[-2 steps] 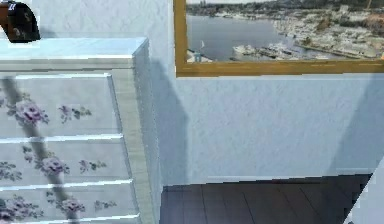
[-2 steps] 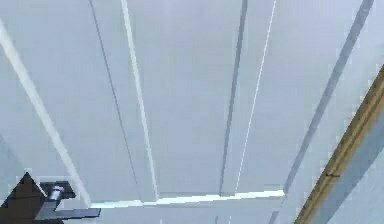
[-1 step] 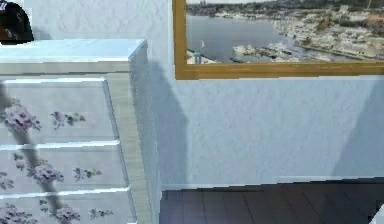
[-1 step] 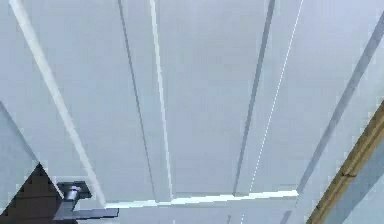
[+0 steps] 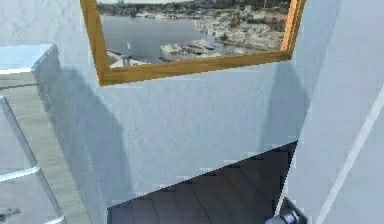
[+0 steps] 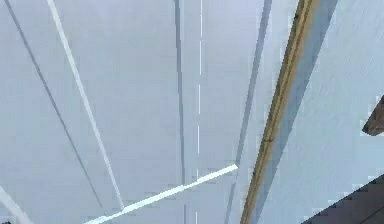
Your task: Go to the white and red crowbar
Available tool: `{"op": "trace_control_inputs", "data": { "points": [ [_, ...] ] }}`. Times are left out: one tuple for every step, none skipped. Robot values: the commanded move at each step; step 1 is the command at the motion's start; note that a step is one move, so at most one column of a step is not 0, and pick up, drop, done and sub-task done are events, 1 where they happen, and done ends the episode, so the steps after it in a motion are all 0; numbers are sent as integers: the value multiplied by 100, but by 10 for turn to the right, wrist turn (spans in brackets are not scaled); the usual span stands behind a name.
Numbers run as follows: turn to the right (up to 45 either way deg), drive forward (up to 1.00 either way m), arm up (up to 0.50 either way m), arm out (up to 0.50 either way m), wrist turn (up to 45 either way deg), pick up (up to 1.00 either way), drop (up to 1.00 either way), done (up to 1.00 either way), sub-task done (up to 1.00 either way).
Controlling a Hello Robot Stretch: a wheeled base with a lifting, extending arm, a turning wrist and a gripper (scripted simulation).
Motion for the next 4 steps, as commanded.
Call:
{"op": "trace_control_inputs", "data": {
  "points": [
    [0,55,0,0,0,0,0,0,0],
    [450,0,0,0,0,0,0,0,0],
    [30,0,0,0,0,0,0,0,0],
    [0,35,0,0,0,0,0,0,0]
  ]
}}
